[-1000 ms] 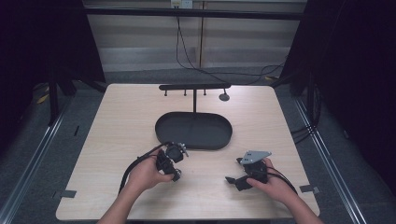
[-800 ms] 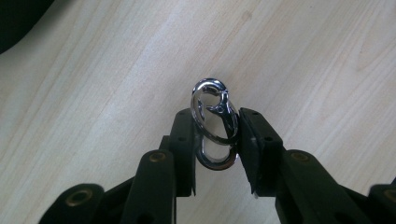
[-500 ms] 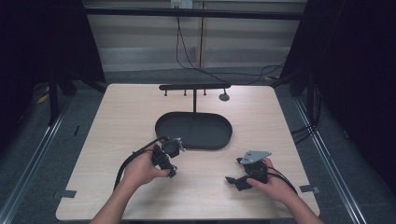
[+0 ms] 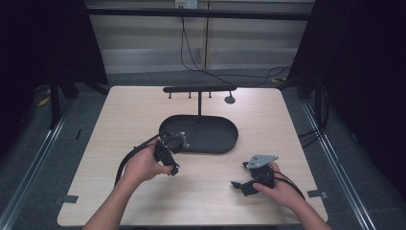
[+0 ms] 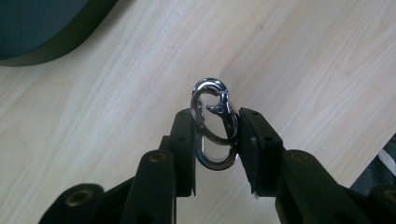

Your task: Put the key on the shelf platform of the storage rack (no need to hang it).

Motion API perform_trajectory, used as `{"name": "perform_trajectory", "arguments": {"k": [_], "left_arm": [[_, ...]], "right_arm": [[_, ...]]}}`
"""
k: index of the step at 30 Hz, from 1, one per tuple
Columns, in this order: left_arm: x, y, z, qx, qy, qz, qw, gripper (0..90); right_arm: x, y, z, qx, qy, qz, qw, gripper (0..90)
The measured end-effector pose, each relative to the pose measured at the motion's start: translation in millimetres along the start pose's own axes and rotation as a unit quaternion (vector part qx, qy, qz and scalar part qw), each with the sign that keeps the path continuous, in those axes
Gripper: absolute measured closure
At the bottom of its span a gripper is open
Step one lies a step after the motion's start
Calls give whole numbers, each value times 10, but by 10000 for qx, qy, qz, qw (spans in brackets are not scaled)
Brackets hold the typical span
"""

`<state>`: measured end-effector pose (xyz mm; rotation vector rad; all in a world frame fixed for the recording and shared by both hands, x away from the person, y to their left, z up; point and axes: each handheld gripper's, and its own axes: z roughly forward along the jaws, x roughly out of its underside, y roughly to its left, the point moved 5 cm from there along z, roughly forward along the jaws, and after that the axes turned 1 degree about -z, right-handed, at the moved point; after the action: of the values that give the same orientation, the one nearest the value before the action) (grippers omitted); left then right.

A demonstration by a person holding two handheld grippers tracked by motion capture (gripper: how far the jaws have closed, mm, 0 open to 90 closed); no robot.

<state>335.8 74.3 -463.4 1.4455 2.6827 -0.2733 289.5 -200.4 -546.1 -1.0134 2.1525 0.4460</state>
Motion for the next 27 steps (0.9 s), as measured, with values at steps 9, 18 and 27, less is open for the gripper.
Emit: {"name": "perform_trajectory", "arguments": {"k": [9, 18, 27], "left_arm": [[-91, 37, -139, 45, 98, -2, 9999, 680], [-198, 69, -251, 31, 149, -4, 9999, 680], [-358, 112, -375, -14, 106, -118, 9999, 680]], "right_arm": [[0, 0, 0, 0, 2, 0, 10000, 120], [0, 0, 0, -1, 1, 1, 10000, 120], [0, 1, 0, 2, -2, 9, 10000, 120]]}}
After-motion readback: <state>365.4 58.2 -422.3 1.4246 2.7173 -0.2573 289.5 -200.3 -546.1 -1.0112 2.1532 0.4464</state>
